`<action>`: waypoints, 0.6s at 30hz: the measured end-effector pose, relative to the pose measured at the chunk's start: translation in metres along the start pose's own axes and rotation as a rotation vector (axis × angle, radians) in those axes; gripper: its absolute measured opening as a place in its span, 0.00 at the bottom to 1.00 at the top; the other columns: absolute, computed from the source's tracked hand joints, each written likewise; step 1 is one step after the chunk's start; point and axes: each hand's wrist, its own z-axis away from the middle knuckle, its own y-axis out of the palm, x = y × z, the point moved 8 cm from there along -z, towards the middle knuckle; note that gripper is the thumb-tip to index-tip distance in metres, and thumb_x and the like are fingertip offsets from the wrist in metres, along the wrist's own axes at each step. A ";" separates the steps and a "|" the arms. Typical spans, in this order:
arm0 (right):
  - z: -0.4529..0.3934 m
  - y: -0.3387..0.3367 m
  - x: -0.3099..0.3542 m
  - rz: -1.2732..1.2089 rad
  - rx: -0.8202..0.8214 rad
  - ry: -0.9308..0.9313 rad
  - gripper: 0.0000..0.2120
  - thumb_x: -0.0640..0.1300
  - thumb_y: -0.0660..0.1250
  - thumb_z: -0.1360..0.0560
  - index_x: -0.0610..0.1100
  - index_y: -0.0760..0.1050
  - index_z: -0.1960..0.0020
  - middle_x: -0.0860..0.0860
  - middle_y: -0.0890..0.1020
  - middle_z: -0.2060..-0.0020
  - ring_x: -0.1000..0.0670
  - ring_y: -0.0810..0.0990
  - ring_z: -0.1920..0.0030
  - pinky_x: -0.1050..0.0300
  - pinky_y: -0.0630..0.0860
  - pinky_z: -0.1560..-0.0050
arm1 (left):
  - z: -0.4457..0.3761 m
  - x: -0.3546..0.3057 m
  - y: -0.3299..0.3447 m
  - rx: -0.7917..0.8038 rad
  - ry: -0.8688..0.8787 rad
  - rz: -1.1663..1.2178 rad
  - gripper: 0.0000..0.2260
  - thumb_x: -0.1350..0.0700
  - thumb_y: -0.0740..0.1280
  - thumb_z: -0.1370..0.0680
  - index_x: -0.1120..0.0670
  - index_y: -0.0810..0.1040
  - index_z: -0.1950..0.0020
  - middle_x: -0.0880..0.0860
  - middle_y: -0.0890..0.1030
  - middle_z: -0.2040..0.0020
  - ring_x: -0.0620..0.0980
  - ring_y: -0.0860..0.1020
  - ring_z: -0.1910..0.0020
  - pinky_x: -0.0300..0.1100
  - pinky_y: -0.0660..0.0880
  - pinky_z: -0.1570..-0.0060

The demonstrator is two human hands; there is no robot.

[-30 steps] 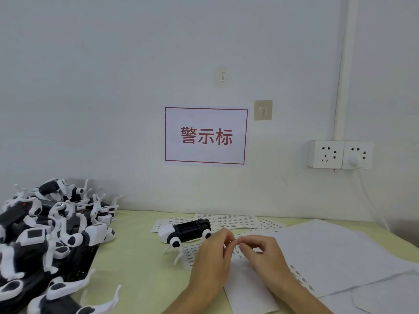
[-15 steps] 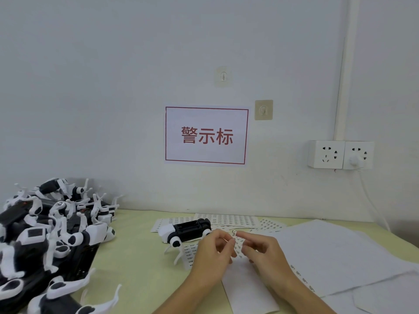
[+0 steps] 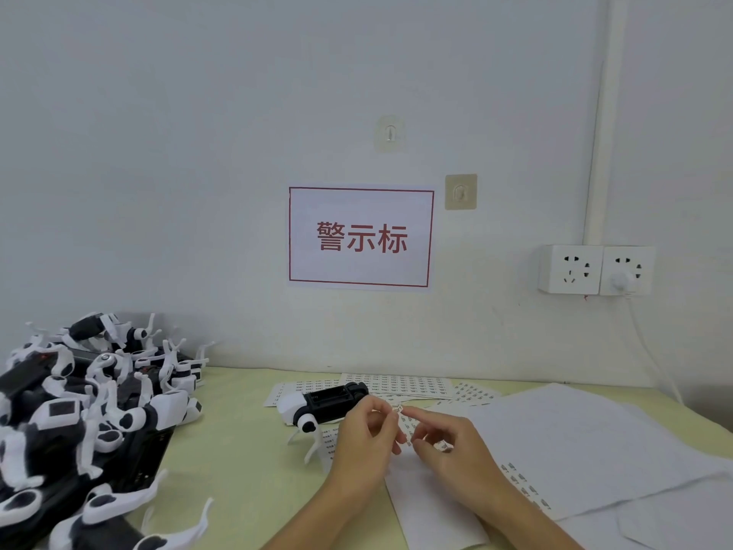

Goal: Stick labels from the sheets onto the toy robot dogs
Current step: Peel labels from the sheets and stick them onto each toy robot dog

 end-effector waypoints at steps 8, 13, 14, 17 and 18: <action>0.000 -0.008 0.001 0.037 -0.148 -0.004 0.14 0.39 0.70 0.25 0.59 0.85 0.57 0.61 0.85 0.61 0.57 0.82 0.58 0.67 0.76 0.55 | 0.003 -0.006 0.006 0.038 0.035 -0.068 0.05 0.65 0.63 0.19 0.60 0.74 0.55 0.53 0.80 0.67 0.45 0.77 0.70 0.33 0.70 0.72; -0.001 -0.016 -0.004 0.018 -0.226 0.047 0.09 0.40 0.73 0.26 0.55 0.84 0.58 0.62 0.85 0.63 0.62 0.82 0.58 0.71 0.75 0.58 | 0.002 -0.005 0.004 0.013 0.025 -0.070 0.06 0.65 0.63 0.20 0.59 0.74 0.57 0.52 0.80 0.68 0.44 0.77 0.70 0.33 0.69 0.72; -0.001 -0.017 -0.005 0.000 -0.229 0.053 0.09 0.40 0.73 0.27 0.54 0.84 0.58 0.61 0.85 0.62 0.61 0.82 0.58 0.70 0.75 0.58 | 0.002 -0.004 0.003 0.012 0.022 -0.069 0.07 0.64 0.63 0.20 0.58 0.75 0.57 0.51 0.80 0.68 0.45 0.77 0.70 0.33 0.69 0.72; -0.001 -0.016 -0.004 -0.051 -0.187 0.054 0.09 0.39 0.73 0.27 0.52 0.86 0.62 0.56 0.86 0.63 0.58 0.83 0.60 0.67 0.74 0.63 | 0.001 -0.005 0.005 0.037 0.034 -0.088 0.05 0.62 0.66 0.19 0.56 0.76 0.56 0.50 0.81 0.69 0.47 0.77 0.70 0.35 0.70 0.71; -0.001 -0.015 -0.003 -0.057 -0.170 0.050 0.10 0.39 0.73 0.27 0.52 0.85 0.63 0.55 0.86 0.64 0.57 0.83 0.60 0.66 0.74 0.64 | 0.001 -0.005 0.005 0.046 0.040 -0.092 0.05 0.61 0.66 0.20 0.56 0.77 0.55 0.50 0.81 0.69 0.47 0.78 0.70 0.35 0.70 0.71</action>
